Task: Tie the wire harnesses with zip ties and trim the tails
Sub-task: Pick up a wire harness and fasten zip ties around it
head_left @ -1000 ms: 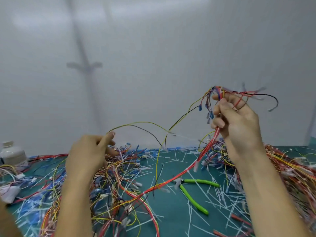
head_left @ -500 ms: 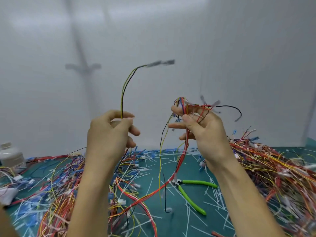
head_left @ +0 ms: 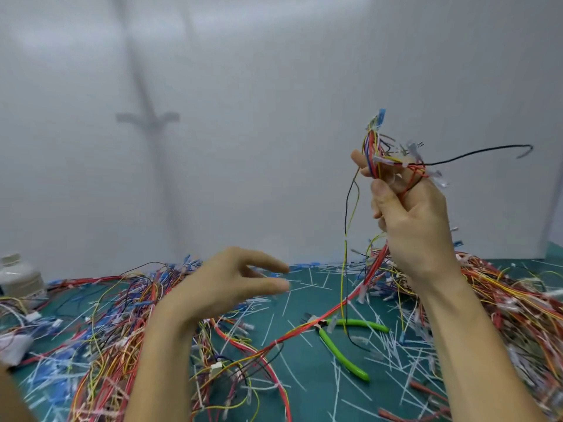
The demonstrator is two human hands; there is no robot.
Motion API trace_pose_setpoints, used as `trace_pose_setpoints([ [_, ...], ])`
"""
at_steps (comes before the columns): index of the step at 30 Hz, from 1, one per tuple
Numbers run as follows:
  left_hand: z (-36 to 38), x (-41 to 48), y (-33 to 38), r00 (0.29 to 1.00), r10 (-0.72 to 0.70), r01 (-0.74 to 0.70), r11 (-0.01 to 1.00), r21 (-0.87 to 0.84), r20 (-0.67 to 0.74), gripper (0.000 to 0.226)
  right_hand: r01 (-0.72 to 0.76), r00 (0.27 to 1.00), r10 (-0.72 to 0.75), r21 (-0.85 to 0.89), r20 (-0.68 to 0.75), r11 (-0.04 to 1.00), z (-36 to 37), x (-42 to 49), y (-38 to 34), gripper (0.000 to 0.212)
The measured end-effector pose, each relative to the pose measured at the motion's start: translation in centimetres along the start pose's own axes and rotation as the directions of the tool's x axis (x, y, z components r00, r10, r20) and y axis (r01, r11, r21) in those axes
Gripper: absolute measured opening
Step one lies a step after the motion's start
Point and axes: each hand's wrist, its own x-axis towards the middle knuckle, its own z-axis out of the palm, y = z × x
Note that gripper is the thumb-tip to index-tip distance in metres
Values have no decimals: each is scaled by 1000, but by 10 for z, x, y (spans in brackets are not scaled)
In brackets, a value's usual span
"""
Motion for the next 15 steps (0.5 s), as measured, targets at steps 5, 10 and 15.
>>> trace_pose_setpoints([
  [5,36,19,18,985,-2,-41,968,246,172,15,8,1000,-8,60,11,998,0,-1,-5,29],
  [10,31,21,9,998,57,-48,981,188,-40,9,-20,1000,20,195,0,981,2,-4,-10,19],
  [15,18,18,11,861,127,-232,960,-159,-493,10,-207,977,212,328,19,922,9,-6,-7,14],
])
